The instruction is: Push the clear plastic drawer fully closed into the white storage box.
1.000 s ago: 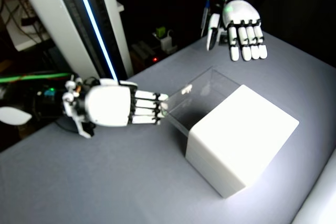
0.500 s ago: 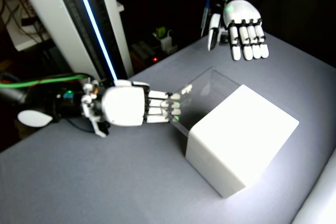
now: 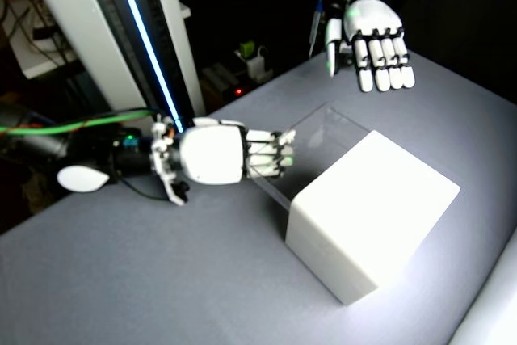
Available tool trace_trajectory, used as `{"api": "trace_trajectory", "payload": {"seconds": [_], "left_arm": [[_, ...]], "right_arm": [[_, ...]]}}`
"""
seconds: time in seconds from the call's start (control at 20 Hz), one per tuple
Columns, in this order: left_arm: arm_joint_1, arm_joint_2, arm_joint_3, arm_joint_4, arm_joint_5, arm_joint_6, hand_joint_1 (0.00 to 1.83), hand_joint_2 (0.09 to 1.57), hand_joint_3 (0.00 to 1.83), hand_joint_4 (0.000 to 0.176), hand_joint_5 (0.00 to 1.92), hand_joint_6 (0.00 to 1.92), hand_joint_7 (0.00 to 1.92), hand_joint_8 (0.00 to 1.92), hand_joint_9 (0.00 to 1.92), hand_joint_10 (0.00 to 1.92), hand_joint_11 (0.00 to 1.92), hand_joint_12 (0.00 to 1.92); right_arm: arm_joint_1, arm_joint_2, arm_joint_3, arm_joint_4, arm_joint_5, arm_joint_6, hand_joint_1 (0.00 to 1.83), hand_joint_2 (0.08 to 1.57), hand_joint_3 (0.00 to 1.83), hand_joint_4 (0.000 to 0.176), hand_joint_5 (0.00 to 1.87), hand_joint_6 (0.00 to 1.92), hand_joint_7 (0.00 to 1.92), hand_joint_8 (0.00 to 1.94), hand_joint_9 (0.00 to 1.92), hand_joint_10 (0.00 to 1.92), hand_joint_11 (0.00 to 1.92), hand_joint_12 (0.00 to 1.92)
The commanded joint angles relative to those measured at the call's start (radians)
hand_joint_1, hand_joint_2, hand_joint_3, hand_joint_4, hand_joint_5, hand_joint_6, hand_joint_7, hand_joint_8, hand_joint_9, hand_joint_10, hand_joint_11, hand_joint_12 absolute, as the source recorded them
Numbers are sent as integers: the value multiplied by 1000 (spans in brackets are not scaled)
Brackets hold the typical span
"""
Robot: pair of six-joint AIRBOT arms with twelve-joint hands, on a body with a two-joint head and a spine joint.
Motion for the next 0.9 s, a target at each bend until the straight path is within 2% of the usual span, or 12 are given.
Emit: {"api": "trace_trajectory", "payload": {"seconds": [0.0,0.05,0.1,0.2,0.25,0.4,0.5,0.6,0.75,0.85], "left_arm": [[-3,12,0,-19,-125,4,0,1571,53,35,0,0,0,0,0,0,0,0],[0,15,-1,-23,-128,6,0,1571,70,34,0,0,0,0,0,0,0,0],[2,15,-2,-28,-133,8,0,1571,72,50,0,0,0,0,0,0,0,0],[3,16,-2,-30,-137,10,0,1571,86,41,0,0,0,0,0,0,0,0],[3,16,-2,-30,-137,10,0,1571,87,46,0,0,0,0,0,0,0,0],[3,16,-2,-32,-139,11,0,1571,88,46,0,0,0,0,0,0,0,0],[4,16,-2,-33,-139,11,0,1571,88,46,0,0,0,0,0,0,0,0],[6,16,-3,-38,-142,14,0,1571,75,56,0,0,0,0,0,0,0,0],[13,16,-3,-45,-147,16,0,1571,74,61,0,0,0,0,0,0,0,0],[15,17,-4,-45,-148,16,0,1571,61,74,0,0,0,0,0,0,0,0]], "right_arm": [[19,-13,5,4,104,7,263,1406,1,0,184,8,242,9,271,11,0,972],[26,-24,12,-4,94,7,242,1416,4,0,178,5,246,8,275,12,0,986],[30,-36,19,-8,88,7,268,1420,3,0,189,8,243,5,259,5,0,985],[36,-49,28,-11,82,7,264,1419,0,0,196,6,228,4,219,6,0,885],[38,-52,29,-11,82,7,276,1412,0,0,196,5,235,7,227,11,0,872],[39,-54,35,-11,83,7,238,1416,1,0,192,1,255,5,261,20,0,1002],[40,-54,36,-11,84,7,226,1426,5,0,179,0,255,3,263,19,0,1006],[43,-54,37,-11,89,7,217,1429,2,0,193,4,273,5,287,26,0,1081],[53,-54,39,-23,90,7,234,1428,0,0,185,2,279,3,285,19,0,1043],[55,-54,38,-25,91,7,247,1433,0,0,173,0,275,0,290,19,0,1065]]}}
